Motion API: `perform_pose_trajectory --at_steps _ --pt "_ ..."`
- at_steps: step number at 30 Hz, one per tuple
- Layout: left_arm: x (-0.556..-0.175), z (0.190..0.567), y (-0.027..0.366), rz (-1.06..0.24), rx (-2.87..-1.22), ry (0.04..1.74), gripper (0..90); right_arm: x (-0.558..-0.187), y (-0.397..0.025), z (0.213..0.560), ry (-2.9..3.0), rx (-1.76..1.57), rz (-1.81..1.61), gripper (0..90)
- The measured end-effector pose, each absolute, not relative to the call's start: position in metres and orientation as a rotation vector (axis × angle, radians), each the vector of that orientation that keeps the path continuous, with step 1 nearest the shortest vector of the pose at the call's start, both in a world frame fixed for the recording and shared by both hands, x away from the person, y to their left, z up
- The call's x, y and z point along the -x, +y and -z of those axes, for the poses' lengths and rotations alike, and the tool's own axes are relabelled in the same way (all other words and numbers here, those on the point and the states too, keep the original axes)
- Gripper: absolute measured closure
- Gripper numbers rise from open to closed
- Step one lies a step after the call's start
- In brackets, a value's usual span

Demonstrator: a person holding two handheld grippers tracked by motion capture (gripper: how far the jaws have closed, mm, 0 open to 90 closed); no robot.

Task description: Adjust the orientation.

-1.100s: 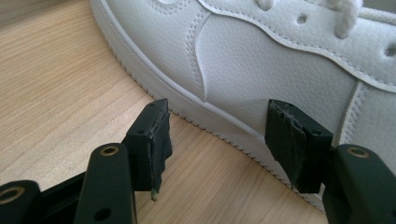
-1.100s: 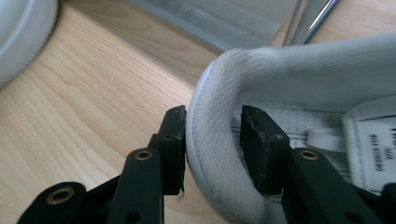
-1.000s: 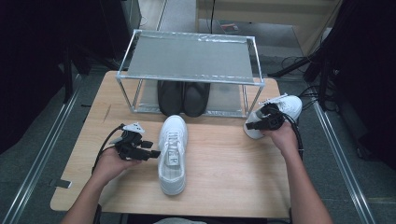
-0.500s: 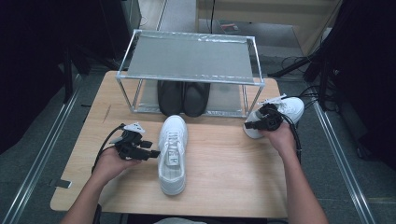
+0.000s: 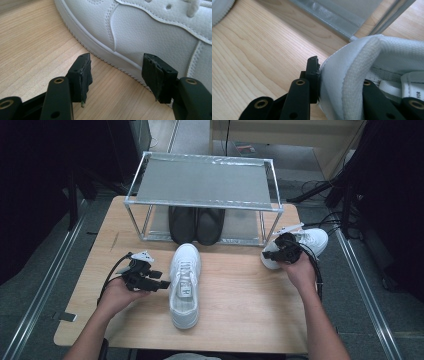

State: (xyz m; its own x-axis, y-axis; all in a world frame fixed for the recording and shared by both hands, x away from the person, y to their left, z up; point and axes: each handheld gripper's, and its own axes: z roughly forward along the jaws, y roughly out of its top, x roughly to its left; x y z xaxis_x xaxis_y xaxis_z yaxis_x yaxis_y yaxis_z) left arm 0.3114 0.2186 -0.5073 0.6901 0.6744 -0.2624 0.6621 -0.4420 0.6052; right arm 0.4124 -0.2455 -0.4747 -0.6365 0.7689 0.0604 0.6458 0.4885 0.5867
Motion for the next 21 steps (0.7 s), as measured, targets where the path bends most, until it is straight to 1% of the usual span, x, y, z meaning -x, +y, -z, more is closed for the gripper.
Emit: perform_pose_trajectory --at_steps 13,21 --pt "-0.311 0.507 0.22 -0.018 -2.173 1.012 41.1 -0.391 -0.236 0.463 2.517 -1.154 -0.807 73.9" --pt "-0.31 0.505 0.22 -0.027 -2.173 1.006 41.1 -0.371 -0.225 0.457 2.556 -1.121 -0.79 73.5"
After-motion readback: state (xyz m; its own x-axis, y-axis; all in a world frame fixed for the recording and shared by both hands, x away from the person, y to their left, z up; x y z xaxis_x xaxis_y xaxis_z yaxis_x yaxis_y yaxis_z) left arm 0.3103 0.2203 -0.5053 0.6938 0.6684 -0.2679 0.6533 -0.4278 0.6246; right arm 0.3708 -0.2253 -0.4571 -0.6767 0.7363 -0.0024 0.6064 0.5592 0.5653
